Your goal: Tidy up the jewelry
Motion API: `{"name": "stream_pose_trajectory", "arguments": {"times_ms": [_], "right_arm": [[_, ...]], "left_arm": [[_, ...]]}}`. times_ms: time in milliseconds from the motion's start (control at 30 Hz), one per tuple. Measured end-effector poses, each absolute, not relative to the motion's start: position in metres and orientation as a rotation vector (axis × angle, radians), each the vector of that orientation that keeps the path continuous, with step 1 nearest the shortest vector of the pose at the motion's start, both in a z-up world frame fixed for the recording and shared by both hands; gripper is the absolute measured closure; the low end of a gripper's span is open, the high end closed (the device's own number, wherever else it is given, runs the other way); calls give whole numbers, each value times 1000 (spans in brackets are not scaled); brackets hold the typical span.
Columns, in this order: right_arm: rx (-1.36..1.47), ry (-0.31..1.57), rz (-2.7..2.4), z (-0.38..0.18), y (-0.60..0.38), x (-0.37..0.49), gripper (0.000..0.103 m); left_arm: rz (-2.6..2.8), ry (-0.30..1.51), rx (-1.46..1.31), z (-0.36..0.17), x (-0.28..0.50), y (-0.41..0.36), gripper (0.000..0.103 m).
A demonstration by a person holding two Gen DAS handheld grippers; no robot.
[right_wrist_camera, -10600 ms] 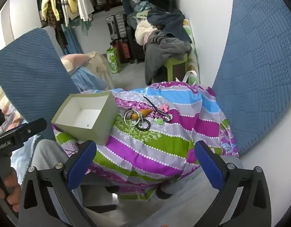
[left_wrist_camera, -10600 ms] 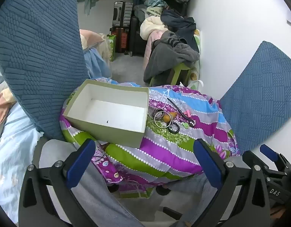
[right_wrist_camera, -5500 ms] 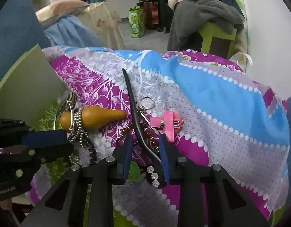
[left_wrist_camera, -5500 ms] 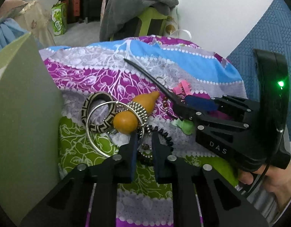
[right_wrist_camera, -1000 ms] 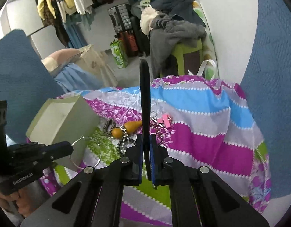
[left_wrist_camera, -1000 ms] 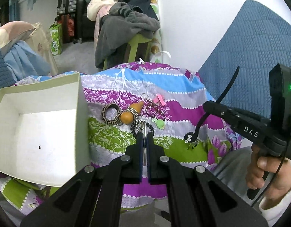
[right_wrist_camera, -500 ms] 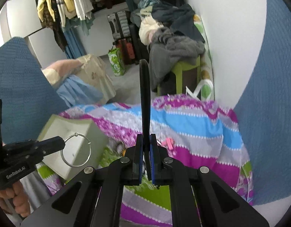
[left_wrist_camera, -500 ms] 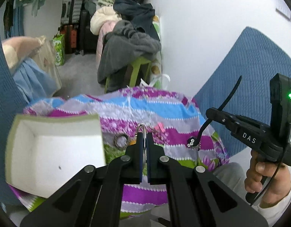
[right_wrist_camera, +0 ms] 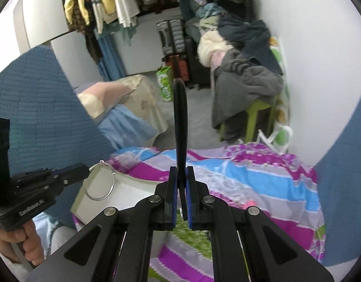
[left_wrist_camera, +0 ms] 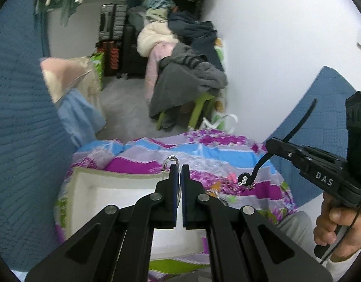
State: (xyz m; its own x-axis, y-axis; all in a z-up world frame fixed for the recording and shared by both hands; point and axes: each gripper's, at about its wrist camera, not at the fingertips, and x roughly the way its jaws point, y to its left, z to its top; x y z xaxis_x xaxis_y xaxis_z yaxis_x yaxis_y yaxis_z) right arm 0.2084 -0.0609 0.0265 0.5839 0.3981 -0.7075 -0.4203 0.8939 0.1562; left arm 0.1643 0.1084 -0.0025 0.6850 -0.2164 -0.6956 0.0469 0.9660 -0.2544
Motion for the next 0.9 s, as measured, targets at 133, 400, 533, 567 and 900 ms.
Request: {"name": "stream_pose_trajectory", "arguments": {"times_ms": [133,400,533,567,900], "right_arm": [[-47,873,528,2,-27,204,98],[-84,999,582,-56,18,194,98],[-114,1062,588,-88,32,193,98],[-118,1072,588,-93,33,194,98],[-86,1079,595,-86,24,197,73]], "left_arm": [[-118,827,-253,-24,157,134,102],[-101,913,-274,-77,146,155,103],[-94,943,-302,-96,141,160,103],[-92,956,-312,-100,140,163,103],[-85,948,-303,-85,136,162,103]]}}
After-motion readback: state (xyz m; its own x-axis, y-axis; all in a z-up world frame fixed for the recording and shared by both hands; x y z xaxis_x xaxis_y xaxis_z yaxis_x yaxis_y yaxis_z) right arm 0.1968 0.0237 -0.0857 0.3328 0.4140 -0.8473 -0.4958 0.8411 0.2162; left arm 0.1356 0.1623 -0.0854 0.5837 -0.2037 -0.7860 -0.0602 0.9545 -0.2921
